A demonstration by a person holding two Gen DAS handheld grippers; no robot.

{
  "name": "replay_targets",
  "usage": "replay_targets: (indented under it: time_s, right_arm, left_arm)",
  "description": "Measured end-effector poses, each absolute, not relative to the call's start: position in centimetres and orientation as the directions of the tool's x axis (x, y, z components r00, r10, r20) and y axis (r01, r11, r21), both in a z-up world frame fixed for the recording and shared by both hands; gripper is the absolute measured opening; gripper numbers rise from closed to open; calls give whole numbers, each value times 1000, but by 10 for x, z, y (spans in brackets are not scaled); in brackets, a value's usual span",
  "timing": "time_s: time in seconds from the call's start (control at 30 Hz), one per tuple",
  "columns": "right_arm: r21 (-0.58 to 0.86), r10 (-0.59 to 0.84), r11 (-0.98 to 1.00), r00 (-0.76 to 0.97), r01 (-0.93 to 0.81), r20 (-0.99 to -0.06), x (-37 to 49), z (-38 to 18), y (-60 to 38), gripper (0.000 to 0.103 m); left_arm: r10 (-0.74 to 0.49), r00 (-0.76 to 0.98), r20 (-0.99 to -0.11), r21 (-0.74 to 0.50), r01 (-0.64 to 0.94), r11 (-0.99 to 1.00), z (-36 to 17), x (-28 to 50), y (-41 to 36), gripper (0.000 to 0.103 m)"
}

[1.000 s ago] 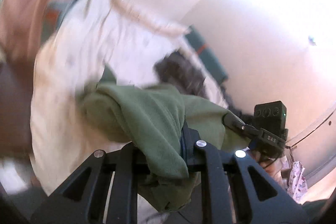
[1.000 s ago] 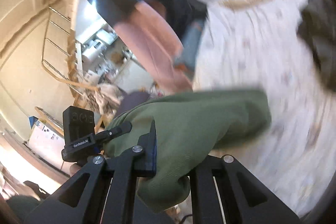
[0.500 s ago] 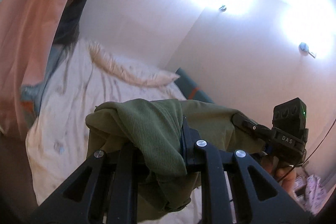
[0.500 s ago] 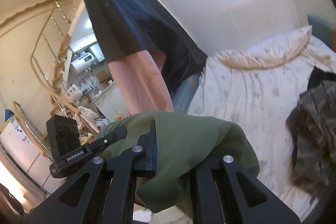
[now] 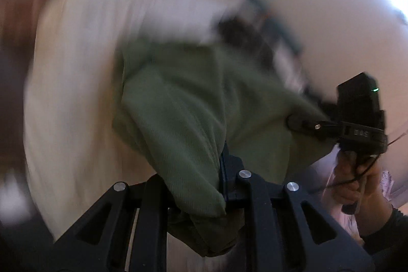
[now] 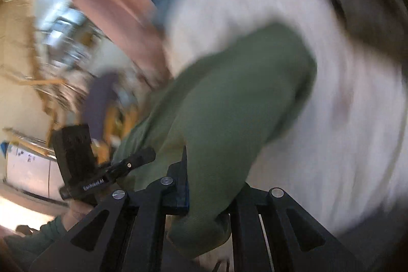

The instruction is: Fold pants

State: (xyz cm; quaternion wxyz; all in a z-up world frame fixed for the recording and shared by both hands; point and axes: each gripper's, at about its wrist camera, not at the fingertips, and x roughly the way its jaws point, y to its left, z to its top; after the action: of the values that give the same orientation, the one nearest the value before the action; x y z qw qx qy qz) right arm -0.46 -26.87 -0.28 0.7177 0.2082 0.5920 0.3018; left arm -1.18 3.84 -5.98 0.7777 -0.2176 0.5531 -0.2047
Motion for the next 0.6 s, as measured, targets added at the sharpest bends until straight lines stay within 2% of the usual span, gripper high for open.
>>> replay_targets:
  time_s: [0.07, 0.1, 0.13, 0.17, 0.2, 0.23, 0.3, 0.37, 0.43, 0.5, 0.6]
  right_arm:
    - [641, 641, 763, -33, -86, -767, -36, -65, -266, 11]
    - [620, 614, 783, -93, -52, -784, -49, -88, -265, 17]
    - [573, 564, 819, -156, -15, -811, -60, -108, -266, 24]
    - [547, 541, 837, -186, 19, -820, -66, -117, -269, 27]
    - [534, 535, 843, -203, 64, -820, -69, -121, -275, 36]
    - [533, 538, 842, -216, 87, -815, -70, -119, -281, 41]
    - [528, 526, 848, -210, 51, -824, -68, -101, -288, 44]
    - [499, 488, 866, -186, -15, -853, -65, -76, -296, 44]
    - [478, 466, 877, -146, -55, -872, -56, -53, -307, 44]
    - [446, 445, 890, -32, -95, -895, -41, -27, -317, 44]
    - [478, 489, 871, 126, -108, -863, -11, -8, -323, 44]
  left_arm:
    - [-508, 125, -852, -510, 17, 860, -116, -38, 26, 17]
    - [-466, 56, -883, -465, 30, 885, -136, -51, 19, 18]
    - [-430, 25, -903, -429, 30, 903, -146, -59, 17, 25]
    - [-414, 14, -910, -414, 20, 910, -148, -64, 17, 38]
    - [-397, -4, -918, -397, 8, 918, -147, -66, 18, 43]
    - [-374, -19, -927, -375, 2, 927, -141, -66, 21, 49]
    - [-337, -8, -942, -337, 38, 941, -121, -65, 25, 52]
    - [-288, 38, -957, -285, 69, 956, -98, -63, 33, 64]
    - [-248, 118, -961, -240, 81, 967, -72, -58, 42, 64]
    - [-215, 234, -948, -204, 67, 977, -53, -41, 57, 64]
    - [-195, 325, -925, -204, 7, 979, -49, -6, 69, 64]
